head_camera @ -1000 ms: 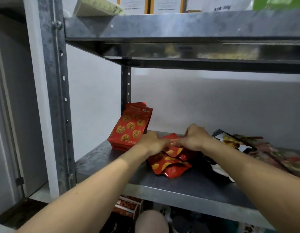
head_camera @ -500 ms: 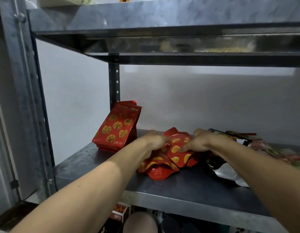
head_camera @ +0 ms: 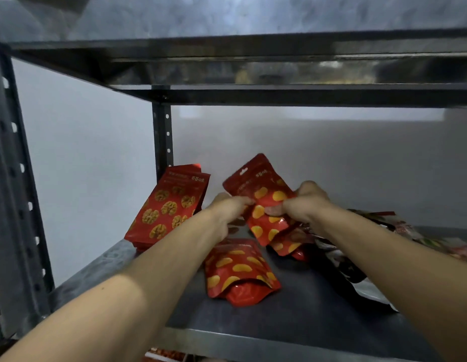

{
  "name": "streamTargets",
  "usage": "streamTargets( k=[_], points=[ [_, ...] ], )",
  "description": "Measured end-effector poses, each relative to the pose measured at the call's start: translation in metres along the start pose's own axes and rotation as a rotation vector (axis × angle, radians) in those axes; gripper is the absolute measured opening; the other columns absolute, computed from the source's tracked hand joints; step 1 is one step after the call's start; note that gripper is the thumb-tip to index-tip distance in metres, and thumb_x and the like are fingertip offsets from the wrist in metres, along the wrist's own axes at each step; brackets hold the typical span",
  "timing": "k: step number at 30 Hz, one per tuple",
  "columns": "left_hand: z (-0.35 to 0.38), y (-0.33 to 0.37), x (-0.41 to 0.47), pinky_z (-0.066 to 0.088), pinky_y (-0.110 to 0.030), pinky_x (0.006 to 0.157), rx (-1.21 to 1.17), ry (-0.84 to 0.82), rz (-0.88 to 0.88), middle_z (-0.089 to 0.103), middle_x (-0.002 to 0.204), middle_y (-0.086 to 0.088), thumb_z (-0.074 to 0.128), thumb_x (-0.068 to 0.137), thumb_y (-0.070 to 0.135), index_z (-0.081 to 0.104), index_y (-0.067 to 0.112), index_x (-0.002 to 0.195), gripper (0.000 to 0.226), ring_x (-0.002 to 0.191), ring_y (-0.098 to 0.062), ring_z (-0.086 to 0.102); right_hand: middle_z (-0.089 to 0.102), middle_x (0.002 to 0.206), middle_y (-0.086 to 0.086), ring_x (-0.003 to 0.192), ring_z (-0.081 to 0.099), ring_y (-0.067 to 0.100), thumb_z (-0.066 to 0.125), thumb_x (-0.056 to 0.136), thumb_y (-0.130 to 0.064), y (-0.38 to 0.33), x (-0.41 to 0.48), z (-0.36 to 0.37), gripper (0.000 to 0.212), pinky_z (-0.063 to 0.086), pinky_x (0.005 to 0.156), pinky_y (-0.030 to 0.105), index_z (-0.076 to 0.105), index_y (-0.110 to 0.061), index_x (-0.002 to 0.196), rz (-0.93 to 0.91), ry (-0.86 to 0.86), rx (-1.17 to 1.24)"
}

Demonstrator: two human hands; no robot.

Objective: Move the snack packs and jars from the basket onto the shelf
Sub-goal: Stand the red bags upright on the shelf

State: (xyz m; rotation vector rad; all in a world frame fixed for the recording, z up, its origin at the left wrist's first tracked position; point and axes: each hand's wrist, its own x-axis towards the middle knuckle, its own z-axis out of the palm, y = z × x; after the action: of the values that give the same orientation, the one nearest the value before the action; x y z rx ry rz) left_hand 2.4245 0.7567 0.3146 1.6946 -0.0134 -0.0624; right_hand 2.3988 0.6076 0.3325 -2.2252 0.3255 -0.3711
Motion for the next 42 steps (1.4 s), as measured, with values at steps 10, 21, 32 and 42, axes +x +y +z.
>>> streamTargets(
  k=[10, 21, 32, 42],
  points=[
    [-0.014, 0.002, 0.049, 0.053, -0.031, 0.073, -0.135, 0.073, 0.207, 0.067, 0.101, -0.005, 0.051, 0.092, 0.004, 0.044, 0.031, 0.132, 0.048, 0.091, -0.021, 0.064, 0.066, 0.118, 0.007, 0.107, 0.064, 0.027, 0.094, 0.057, -0.028, -0.016, 0.035, 0.049, 0.074, 0.054, 0.089, 0.033, 0.057, -0.011, 0.12, -0.011, -0.027, 0.175],
    [-0.018, -0.029, 0.058, 0.049, -0.04, 0.097, -0.04, 0.079, 0.221, 0.059, 0.123, 0.003, 0.05, 0.091, 0.003, 0.021, 0.039, 0.145, 0.071, 0.111, -0.018, 0.057, 0.067, 0.12, 0.006, 0.11, 0.064, 0.025, 0.09, 0.064, -0.016, -0.006, 0.057, 0.091, 0.067, 0.051, 0.094, 0.035, 0.059, -0.014, 0.123, -0.026, -0.13, 0.159],
    [-0.022, -0.021, 0.036, 0.039, -0.03, 0.1, 0.129, 0.031, 0.116, 0.039, 0.15, -0.005, 0.05, 0.098, 0.015, 0.01, 0.019, 0.154, 0.069, 0.134, -0.025, 0.042, 0.062, 0.124, 0.009, 0.117, 0.059, 0.028, 0.092, 0.062, -0.027, -0.008, 0.044, 0.074, 0.075, 0.05, 0.098, 0.036, 0.052, -0.008, 0.123, -0.004, -0.155, -0.034],
    [-0.032, -0.011, -0.01, 0.04, -0.017, 0.059, 0.29, 0.056, 0.1, 0.05, 0.086, 0.008, 0.053, 0.098, 0.024, 0.05, 0.007, 0.131, 0.037, 0.07, -0.005, 0.046, 0.063, 0.1, 0.009, 0.083, 0.066, 0.024, 0.085, 0.073, -0.03, -0.005, 0.005, 0.031, 0.042, 0.057, 0.063, 0.032, 0.051, -0.009, 0.087, -0.047, -0.074, -0.066]
  ],
)
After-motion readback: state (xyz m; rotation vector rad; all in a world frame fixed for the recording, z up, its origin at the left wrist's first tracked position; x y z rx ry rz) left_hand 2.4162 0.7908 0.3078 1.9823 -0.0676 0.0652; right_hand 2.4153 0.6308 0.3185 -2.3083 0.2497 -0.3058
